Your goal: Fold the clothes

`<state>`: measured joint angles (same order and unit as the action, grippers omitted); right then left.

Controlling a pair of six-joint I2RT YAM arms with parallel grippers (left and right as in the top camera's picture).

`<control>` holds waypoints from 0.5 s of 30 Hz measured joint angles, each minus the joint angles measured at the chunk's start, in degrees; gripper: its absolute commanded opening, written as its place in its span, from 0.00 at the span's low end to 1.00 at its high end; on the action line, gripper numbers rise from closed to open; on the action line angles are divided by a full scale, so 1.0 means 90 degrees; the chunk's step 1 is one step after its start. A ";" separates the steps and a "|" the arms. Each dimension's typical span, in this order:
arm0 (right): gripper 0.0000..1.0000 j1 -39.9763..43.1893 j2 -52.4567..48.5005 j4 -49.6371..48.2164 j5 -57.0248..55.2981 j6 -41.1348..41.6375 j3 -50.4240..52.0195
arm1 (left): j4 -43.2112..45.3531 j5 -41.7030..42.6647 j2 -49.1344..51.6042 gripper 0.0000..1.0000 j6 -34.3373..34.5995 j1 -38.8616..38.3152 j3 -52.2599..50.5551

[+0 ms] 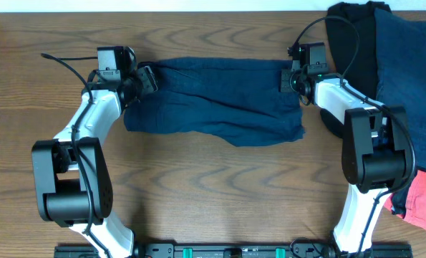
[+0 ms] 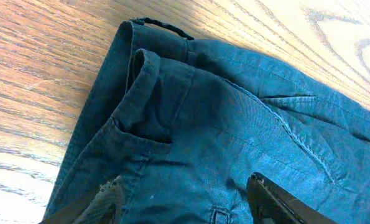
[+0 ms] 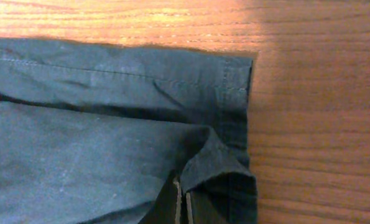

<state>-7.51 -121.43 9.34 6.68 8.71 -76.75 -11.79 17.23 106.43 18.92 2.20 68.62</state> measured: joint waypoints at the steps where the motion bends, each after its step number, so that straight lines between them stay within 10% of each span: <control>1: 0.01 0.0000 0.0019 0.0000 0.0010 0.0000 0.0002 | 0.0000 0.0000 0.0000 0.65 -0.0010 0.0000 0.0000; 12: 0.01 0.0073 0.1008 -0.1265 -0.0355 0.0284 -0.0112 | 0.0612 0.0000 -0.0002 0.65 -0.0083 0.0146 0.0000; 13: 0.07 0.0083 0.1039 -0.1336 -0.0410 0.0342 -0.0146 | 0.0641 -0.0002 -0.0002 0.65 -0.0085 0.0151 0.0000; 15: 0.54 0.0104 0.1037 -0.1396 -0.0498 0.0539 -0.0194 | 0.0656 0.0000 -0.0002 0.65 -0.0083 0.0151 0.0000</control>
<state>-6.57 -112.09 -3.22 2.20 13.56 -78.50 -5.89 17.23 106.41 18.17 3.55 68.62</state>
